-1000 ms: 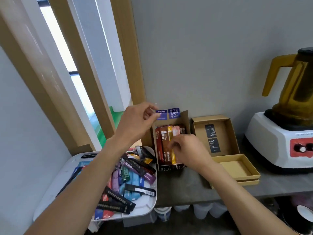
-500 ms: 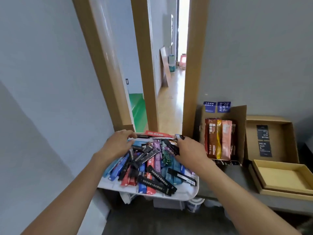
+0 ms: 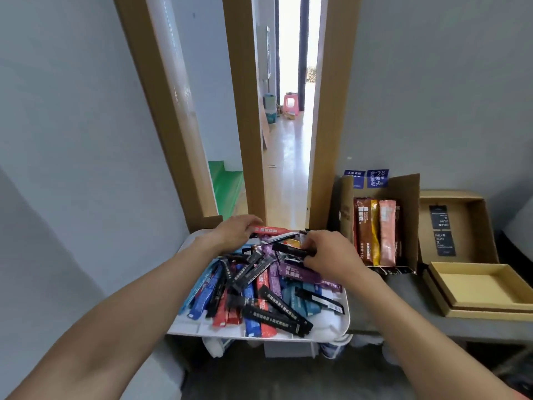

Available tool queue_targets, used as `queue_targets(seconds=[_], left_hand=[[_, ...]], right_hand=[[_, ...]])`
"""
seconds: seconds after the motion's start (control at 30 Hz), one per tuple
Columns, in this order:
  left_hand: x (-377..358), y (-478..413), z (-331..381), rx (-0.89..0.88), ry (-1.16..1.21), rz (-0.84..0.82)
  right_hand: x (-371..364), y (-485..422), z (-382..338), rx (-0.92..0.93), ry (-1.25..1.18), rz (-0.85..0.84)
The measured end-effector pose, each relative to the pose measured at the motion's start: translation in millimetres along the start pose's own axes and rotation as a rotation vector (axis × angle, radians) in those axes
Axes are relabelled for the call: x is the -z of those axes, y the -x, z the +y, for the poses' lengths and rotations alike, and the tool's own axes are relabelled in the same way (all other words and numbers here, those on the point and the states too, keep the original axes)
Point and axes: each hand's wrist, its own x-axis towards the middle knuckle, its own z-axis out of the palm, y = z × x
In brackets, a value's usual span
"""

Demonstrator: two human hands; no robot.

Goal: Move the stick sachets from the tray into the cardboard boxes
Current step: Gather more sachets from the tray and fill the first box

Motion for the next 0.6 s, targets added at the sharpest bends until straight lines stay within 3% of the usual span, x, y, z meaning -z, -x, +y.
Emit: queue_targets(seconds=[0.13, 0.3, 0.47, 0.6], left_hand=[[-8, -20, 6, -0.074, -0.070, -0.049], [-8, -16, 1, -0.116, -0.135, 0.028], [6, 5, -13, -0.023, -0.056, 0.087], [23, 25, -20, 0.089, -0.106, 0.133]], right_hand=[[5, -6, -3, -0.042, -0.136, 0.077], [6, -13, -5, -0.103, -0.196, 0.131], [4, -21, -10, -0.155, -0.266, 0.169], [-4, -39, -19, -0.197, -0.286, 0.087]])
